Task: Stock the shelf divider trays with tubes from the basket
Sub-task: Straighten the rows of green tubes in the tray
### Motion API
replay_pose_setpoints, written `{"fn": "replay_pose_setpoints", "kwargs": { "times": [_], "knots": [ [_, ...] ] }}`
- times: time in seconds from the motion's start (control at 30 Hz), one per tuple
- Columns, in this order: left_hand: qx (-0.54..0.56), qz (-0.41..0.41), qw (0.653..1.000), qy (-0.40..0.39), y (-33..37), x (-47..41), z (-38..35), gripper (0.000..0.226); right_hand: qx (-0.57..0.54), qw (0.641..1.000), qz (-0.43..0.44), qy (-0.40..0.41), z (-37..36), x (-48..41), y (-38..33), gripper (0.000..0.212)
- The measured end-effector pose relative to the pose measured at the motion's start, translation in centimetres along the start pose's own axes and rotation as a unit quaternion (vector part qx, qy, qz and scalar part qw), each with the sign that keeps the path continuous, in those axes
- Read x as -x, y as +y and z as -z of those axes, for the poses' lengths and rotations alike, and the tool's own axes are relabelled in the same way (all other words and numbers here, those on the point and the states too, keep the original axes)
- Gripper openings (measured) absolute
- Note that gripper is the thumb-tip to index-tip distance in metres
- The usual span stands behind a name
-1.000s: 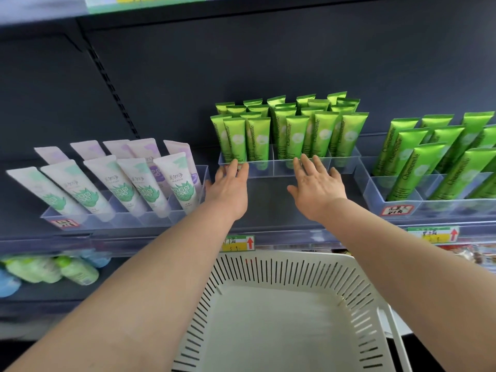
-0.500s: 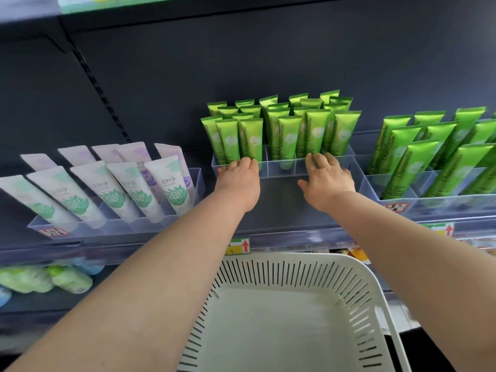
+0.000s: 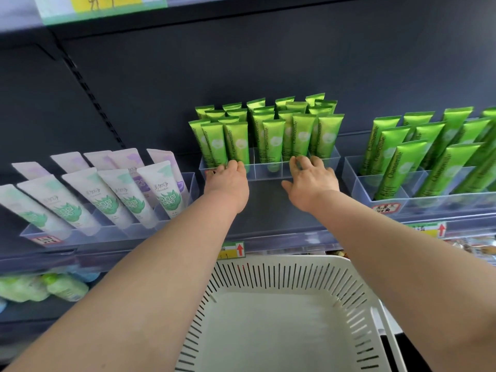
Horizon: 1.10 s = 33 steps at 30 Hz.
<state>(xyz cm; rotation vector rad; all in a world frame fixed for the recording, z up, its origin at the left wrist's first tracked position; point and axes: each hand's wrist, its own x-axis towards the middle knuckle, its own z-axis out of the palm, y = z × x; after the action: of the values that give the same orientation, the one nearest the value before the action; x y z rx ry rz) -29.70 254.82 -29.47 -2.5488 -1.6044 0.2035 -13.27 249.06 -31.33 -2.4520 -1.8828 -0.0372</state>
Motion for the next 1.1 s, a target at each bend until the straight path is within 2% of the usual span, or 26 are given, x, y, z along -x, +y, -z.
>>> {"fn": "replay_pose_setpoints", "kwargs": {
  "times": [0.27, 0.57, 1.1],
  "knots": [
    [0.057, -0.013, 0.998, 0.016, -0.8, 0.1, -1.1, 0.081, -0.046, 0.999, -0.003, 0.011, -0.3, 0.3, 0.1, 0.070],
    [0.073, -0.012, 0.997, 0.008, -0.7, 1.3, -0.9, 0.094, -0.024, 0.999, 0.012, 0.021, 0.2, 1.4, 0.2, 0.065],
    [0.065, -0.026, 0.998, -0.003, 0.7, 6.7, -0.1, 0.090, -0.027, 0.999, 0.016, 0.014, 1.0, 6.0, 1.2, 0.056]
  ]
}}
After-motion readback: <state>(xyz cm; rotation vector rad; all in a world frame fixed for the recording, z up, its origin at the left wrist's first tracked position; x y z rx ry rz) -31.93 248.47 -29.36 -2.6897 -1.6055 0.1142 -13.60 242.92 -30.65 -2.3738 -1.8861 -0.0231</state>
